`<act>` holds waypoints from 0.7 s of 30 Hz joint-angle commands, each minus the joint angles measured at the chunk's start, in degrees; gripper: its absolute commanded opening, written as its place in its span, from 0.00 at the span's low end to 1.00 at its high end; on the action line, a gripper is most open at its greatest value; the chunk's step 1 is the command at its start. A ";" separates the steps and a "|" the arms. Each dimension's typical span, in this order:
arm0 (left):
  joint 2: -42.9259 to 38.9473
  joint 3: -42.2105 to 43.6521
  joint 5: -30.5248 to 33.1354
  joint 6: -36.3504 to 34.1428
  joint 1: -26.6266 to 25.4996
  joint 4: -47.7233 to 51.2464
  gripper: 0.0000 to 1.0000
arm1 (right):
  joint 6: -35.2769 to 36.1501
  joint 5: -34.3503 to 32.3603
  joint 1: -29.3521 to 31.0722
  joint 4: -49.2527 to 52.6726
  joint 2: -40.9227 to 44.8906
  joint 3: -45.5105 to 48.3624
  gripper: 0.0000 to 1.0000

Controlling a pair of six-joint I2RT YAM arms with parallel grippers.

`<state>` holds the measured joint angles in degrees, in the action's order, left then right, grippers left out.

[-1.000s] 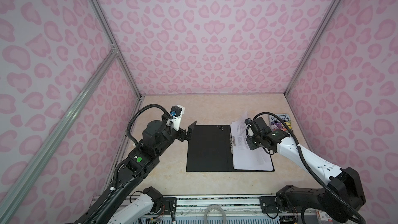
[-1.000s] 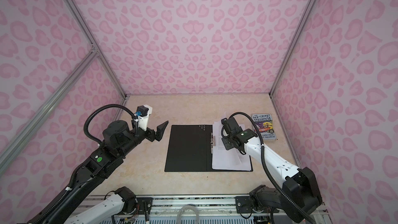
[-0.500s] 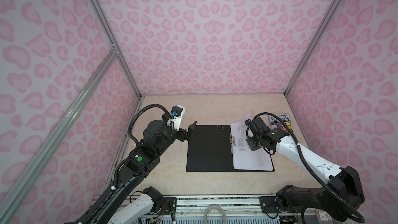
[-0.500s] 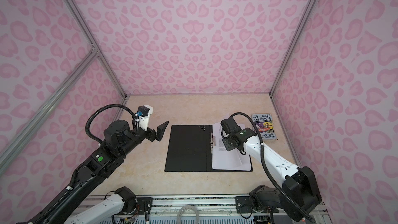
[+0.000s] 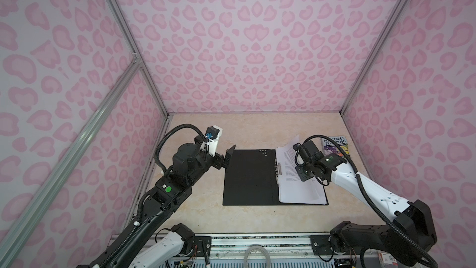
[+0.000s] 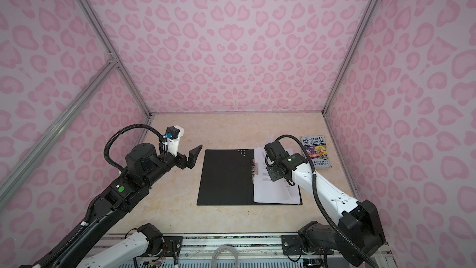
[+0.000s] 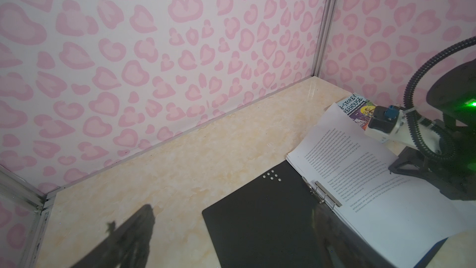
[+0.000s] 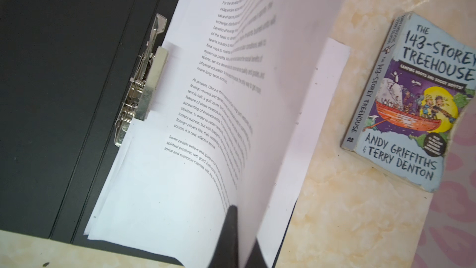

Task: Put the files into the folder
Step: 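Lay the sheet onto the clipped stack with the right gripper and release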

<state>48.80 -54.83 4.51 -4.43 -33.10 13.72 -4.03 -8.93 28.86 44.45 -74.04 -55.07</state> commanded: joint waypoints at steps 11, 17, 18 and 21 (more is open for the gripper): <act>-0.10 0.16 0.34 -0.28 0.06 -1.14 0.97 | -0.36 2.51 0.81 -1.50 -1.02 0.24 0.00; -0.10 0.16 0.52 -0.32 0.06 -1.10 0.97 | 0.19 2.45 1.14 -2.51 -0.11 0.61 0.00; -0.05 0.16 0.56 -0.31 0.06 -1.10 0.97 | 0.65 2.39 1.28 -2.88 0.08 0.80 0.00; -0.04 0.16 0.56 -0.32 0.06 -1.09 0.97 | 1.41 2.51 1.37 -3.54 0.62 1.25 0.00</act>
<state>48.77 -54.83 4.54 -4.58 -33.10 13.72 -3.88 -6.39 30.13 42.13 -73.78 -54.41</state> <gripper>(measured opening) 0.975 0.047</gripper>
